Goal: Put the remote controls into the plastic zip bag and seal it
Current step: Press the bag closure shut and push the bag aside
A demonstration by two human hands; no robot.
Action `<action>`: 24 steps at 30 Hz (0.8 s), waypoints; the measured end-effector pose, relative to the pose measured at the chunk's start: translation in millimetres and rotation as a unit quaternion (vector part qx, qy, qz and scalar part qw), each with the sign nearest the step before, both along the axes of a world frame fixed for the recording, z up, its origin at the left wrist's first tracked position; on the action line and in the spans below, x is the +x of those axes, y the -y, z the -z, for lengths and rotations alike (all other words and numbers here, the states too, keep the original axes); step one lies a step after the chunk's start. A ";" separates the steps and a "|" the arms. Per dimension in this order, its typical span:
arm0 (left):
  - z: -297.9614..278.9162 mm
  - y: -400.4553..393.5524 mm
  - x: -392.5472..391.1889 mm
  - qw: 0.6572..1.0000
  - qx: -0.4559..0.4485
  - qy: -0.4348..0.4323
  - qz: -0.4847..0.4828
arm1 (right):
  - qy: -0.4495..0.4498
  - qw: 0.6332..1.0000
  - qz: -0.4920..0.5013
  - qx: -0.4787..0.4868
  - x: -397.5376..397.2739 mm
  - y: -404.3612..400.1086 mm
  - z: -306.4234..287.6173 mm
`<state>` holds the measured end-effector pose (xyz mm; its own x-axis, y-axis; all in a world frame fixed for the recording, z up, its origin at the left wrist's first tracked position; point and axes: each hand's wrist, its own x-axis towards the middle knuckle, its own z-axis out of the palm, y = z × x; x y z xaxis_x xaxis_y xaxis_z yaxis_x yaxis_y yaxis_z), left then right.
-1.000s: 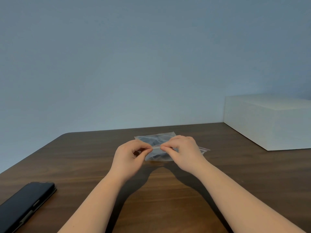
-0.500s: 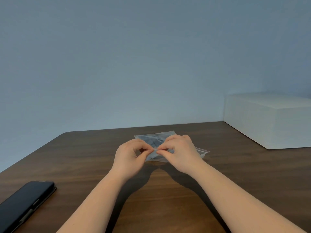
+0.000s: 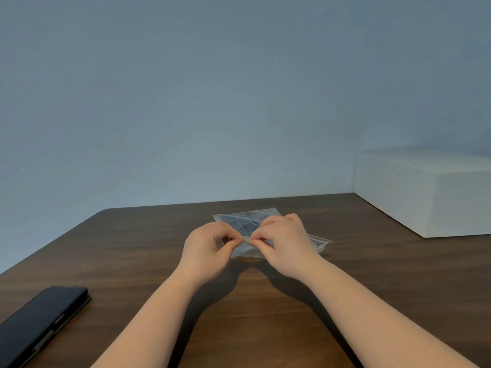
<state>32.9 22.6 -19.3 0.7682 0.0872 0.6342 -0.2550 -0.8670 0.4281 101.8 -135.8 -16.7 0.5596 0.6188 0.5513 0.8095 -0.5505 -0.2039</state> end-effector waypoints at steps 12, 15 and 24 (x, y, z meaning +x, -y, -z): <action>-0.9 -6.7 -1.3 0.996 -0.089 -0.011 -0.019 | 0.016 0.999 0.033 -0.020 15.9 25.4 -1.5; -1.5 -9.7 -2.5 0.992 -0.120 -0.016 -0.027 | 0.003 0.999 0.047 -0.016 21.1 31.5 -2.2; -3.3 -17.9 -3.6 0.984 -0.173 -0.024 -0.042 | -0.036 0.990 0.134 0.008 42.2 56.8 1.4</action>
<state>29.3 40.5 -16.0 0.7779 0.3558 0.5179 -0.1612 -0.6837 0.7118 144.0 -192.6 -18.1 0.7411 0.4348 0.5115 0.6178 -0.7398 -0.2663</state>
